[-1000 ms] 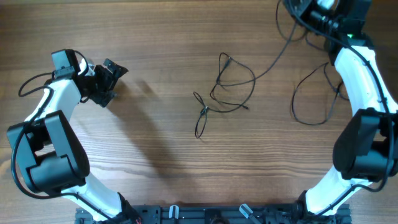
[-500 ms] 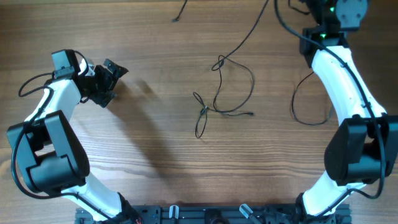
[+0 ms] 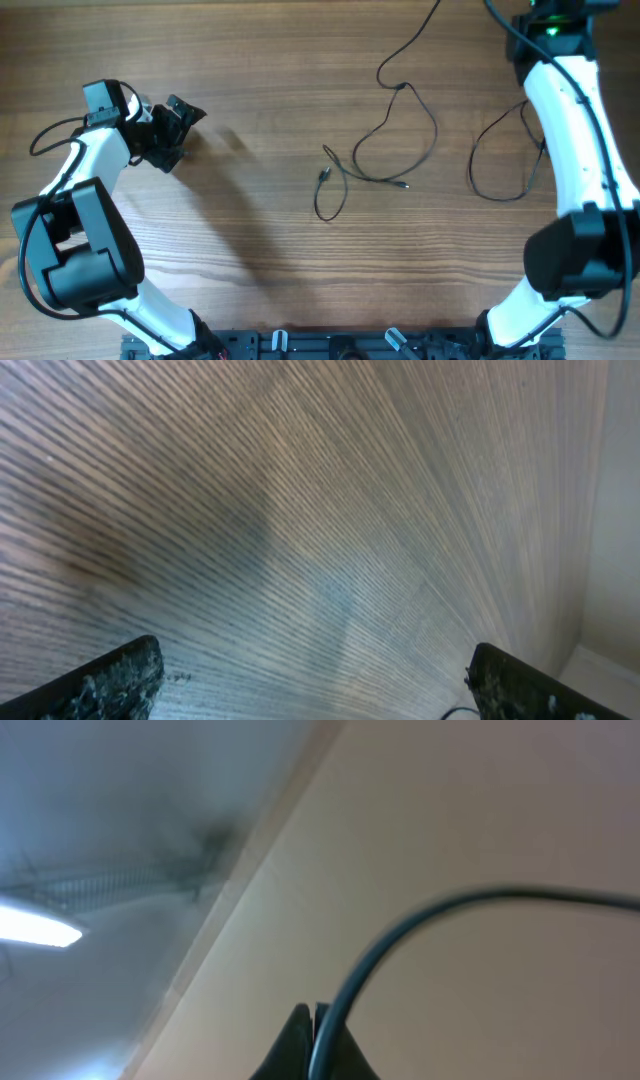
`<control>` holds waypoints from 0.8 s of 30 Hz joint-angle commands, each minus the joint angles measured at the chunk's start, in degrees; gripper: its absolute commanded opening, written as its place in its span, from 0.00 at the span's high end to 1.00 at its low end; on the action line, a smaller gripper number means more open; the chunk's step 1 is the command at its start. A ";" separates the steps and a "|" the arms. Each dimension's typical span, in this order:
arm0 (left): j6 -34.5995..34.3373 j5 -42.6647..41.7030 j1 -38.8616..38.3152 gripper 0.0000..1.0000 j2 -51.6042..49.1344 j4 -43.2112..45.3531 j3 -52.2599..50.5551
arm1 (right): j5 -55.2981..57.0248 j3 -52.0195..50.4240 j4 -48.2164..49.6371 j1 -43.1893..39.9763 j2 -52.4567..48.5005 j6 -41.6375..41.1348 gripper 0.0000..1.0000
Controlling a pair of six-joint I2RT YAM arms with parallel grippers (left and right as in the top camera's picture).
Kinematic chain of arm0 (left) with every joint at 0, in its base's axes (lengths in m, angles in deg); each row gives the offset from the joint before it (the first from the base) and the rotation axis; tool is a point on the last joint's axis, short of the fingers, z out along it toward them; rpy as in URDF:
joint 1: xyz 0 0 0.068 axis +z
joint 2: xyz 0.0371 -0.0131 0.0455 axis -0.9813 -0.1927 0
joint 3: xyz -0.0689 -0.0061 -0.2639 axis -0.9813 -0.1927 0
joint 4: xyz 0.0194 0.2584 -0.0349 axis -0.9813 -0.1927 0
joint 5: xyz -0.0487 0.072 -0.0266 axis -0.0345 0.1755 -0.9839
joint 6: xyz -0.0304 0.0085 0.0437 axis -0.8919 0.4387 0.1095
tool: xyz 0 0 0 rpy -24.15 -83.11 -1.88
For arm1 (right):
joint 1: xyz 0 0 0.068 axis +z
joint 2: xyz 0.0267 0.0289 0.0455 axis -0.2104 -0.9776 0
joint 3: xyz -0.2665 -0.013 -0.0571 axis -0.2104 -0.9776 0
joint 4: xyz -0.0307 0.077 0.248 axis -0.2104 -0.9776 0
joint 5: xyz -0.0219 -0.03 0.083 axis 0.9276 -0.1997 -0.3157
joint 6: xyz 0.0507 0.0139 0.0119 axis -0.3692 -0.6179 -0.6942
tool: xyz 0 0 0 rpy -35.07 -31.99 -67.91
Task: Untangle cables
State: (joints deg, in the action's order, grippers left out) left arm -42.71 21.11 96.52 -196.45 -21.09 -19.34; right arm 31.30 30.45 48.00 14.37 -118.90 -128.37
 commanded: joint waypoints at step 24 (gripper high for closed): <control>1.29 0.63 -1.77 0.00 -0.63 0.98 -0.46 | -5.97 18.91 -44.46 -9.01 -3.87 21.90 0.96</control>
State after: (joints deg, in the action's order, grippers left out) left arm -42.71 21.11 94.83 -196.45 -20.28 -19.34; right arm 29.66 48.88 3.61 7.72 -121.34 -102.97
